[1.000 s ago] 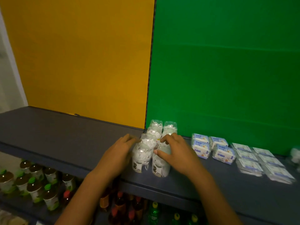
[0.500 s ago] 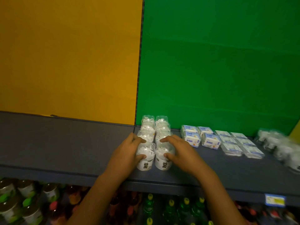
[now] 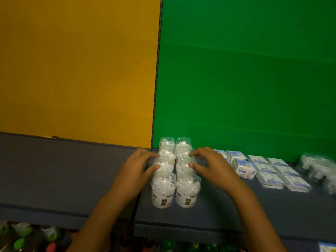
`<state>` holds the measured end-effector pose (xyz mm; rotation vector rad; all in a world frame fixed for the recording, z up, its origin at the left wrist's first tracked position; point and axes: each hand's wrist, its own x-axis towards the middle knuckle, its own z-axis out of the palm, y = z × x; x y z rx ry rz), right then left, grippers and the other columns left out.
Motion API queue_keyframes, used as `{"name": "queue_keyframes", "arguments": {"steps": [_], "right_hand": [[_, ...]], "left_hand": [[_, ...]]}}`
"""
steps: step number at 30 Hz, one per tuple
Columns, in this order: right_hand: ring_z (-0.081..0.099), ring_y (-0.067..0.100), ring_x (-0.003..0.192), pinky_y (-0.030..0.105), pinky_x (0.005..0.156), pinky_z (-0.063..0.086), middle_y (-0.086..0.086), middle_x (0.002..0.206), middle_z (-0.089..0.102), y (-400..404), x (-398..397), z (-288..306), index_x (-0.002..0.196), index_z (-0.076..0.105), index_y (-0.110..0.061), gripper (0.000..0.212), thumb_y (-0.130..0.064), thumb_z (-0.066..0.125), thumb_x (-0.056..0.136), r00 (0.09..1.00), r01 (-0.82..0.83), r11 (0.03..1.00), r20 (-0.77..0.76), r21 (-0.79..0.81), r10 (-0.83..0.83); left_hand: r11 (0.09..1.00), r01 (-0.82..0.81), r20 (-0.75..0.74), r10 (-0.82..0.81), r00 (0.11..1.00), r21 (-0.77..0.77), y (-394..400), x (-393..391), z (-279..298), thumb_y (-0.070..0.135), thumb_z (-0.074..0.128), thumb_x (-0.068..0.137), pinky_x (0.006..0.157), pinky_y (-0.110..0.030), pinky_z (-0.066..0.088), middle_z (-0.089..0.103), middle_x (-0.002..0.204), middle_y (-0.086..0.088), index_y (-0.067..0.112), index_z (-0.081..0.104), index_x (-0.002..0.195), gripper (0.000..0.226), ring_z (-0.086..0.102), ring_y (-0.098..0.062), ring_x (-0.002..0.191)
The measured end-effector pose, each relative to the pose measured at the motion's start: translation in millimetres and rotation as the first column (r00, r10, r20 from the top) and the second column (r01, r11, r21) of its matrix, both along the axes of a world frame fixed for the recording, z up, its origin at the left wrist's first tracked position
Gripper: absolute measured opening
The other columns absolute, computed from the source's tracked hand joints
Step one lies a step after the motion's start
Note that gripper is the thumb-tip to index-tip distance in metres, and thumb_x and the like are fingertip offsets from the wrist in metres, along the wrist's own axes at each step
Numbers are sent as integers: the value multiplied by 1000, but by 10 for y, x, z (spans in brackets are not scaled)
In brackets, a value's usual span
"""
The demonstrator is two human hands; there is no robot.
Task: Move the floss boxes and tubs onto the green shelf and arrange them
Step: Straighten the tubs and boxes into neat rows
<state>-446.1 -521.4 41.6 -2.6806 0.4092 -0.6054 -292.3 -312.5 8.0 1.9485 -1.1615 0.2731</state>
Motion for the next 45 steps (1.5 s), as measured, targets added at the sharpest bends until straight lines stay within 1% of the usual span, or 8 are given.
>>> {"name": "queue_keyframes", "arguments": {"steps": [4,7,15,20,23,28,36,45], "right_hand": [[55,10,106,27,90,46,-12,113,54,-181,202,-24,121,60,-34,36,-39,70,87,997,-24,1000,-73,10,25],[57,9,101,29,89,48,-10,114,58,-258,250,-49,119,62,-35,35,-37,73,85,991,-47,998,-124,43,52],[58,6,96,28,86,51,-8,112,62,-400,290,-52,115,64,-34,35,-38,75,83,985,-80,995,-145,66,89],[59,5,95,27,86,51,-10,108,62,-437,297,-76,113,64,-34,31,-43,72,85,988,-105,991,-103,82,113],[58,7,97,25,86,49,-7,109,59,-493,322,-86,118,64,-30,30,-38,67,89,999,-46,996,-16,76,48],[56,8,92,23,83,42,0,117,55,-605,490,-121,126,60,-28,36,-29,67,91,1000,0,998,-30,55,2],[58,10,91,27,83,47,-1,113,59,-664,597,-162,120,64,-30,32,-27,71,89,999,13,998,-46,65,-10],[58,11,86,28,81,49,-2,104,58,-671,673,-176,114,65,-29,30,-23,75,85,1000,9,997,-16,77,-8]], "left_hand": [[993,16,-32,-12,999,117,-229,220,27,35,71,83,92,-29,47,56,116,6,29,64,120,38,54,-10,105],[987,26,-111,-8,994,160,-339,255,1,34,75,80,90,-33,50,60,116,6,31,66,118,39,57,-10,97],[995,53,-178,-37,983,87,-501,241,-28,24,77,79,84,-19,46,62,114,2,23,68,118,40,57,-10,96],[998,66,-244,-62,968,8,-450,264,-43,28,76,79,84,-24,53,63,111,6,25,70,111,33,60,-4,95],[999,12,-196,-20,980,-41,-474,332,-28,28,72,84,81,-17,50,64,105,5,24,71,107,23,60,-4,94],[999,-43,-196,38,980,-21,-713,472,89,23,72,84,73,-11,45,62,109,1,19,71,107,23,61,-9,88],[1000,21,-307,-16,952,13,-950,640,47,16,76,79,78,-24,51,67,110,2,19,72,104,26,63,-12,88],[993,104,-326,-80,942,58,-935,776,35,8,68,86,83,-24,44,62,120,3,20,71,107,23,58,-11,99]]}}
